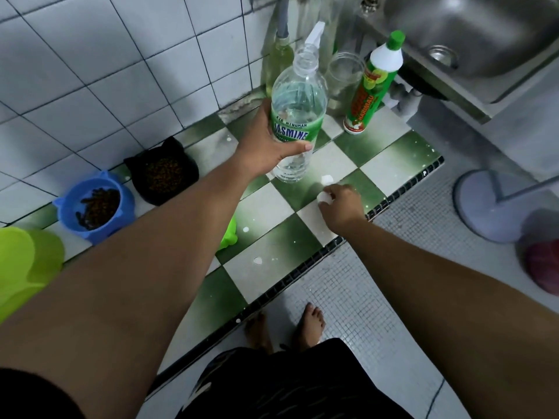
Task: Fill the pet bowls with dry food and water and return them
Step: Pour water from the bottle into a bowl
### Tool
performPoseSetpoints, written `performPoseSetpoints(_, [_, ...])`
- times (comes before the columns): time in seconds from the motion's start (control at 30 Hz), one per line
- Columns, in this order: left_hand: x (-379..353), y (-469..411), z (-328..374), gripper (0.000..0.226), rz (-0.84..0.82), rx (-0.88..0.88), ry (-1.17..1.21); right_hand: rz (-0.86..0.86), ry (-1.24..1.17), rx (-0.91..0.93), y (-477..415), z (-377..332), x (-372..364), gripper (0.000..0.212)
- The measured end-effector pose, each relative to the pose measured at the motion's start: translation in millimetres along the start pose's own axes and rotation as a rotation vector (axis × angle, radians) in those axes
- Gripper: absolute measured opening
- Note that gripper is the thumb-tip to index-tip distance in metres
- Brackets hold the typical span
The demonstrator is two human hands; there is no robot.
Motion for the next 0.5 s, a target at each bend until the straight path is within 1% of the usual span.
performPoseSetpoints(0.17, [0, 1, -1, 0.09, 0.023, -0.006, -0.017, -0.013, -0.037, 0.0, 1, 0, -11, 0.038])
performPoseSetpoints(0.33, [0, 1, -2, 0.086, 0.021, -0.01, -0.019, -0.006, -0.036, 0.008, 2, 0, -16, 0.039])
performPoseSetpoints(0.43, [-2, 0, 1, 0.091, 0.016, -0.004, -0.011, -0.014, -0.016, -0.01, 2, -2, -12, 0.046])
performPoseSetpoints(0.5, [-4, -2, 5, 0.103, 0.023, -0.02, -0.005, -0.001, 0.001, -0.007, 0, -7, -6, 0.056])
Point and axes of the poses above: each hand's wrist, its own y-axis away from the middle knuckle, its own x-axis out of the back of the hand, z = x × y, the point moved 1 cm from there along -y, towards the middle knuckle, and after that the axes turned 7 degrees about z, right-handed, at the moved point
